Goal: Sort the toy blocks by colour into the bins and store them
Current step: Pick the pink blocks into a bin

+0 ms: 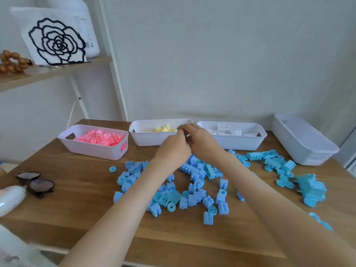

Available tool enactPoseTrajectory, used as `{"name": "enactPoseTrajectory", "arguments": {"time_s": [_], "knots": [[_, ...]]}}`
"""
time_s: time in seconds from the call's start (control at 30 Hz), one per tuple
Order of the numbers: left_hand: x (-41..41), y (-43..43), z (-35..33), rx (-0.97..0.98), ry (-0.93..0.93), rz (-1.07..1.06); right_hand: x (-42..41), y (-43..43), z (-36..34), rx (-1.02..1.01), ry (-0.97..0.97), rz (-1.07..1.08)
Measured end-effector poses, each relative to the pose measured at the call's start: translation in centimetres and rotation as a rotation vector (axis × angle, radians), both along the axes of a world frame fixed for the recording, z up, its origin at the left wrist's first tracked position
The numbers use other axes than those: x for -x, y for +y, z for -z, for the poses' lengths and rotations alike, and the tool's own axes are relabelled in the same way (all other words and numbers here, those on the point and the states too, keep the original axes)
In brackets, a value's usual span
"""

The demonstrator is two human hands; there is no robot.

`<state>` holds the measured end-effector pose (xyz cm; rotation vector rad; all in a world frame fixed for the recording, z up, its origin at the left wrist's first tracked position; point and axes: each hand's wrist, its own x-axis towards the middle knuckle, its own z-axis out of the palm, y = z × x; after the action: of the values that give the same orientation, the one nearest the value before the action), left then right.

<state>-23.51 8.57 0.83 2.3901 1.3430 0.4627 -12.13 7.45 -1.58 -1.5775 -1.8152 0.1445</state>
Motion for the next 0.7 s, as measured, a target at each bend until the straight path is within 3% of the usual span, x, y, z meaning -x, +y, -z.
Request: {"name": "enactPoseTrajectory", "arguments": {"time_s": [0.13, 0.3, 0.4, 0.57, 0.7], "knots": [[-6.4, -3.3, -1.6, -0.038, 0.14, 0.171, -6.3, -4.1, 0.0, 0.057, -0.066, 0.115], [-13.0, -6.4, -1.4, -0.005, 0.137, 0.365, -16.1, -10.6, -0.6, 0.12, -0.083, 0.517], [-15.8, -7.9, -1.1, 0.06, 0.249, 0.54, -20.8, -13.4, -0.5, 0.225, -0.06, 0.67], [-19.6, -9.5, -0.1, 0.131, 0.212, 0.623, -25.9, -15.3, 1.0, 0.536, -0.416, 0.836], [-22.6, -11.0, 1.2, 0.18, 0.135, 0.583, -27.0, -15.9, 2.0, 0.458, -0.517, 0.794]]}}
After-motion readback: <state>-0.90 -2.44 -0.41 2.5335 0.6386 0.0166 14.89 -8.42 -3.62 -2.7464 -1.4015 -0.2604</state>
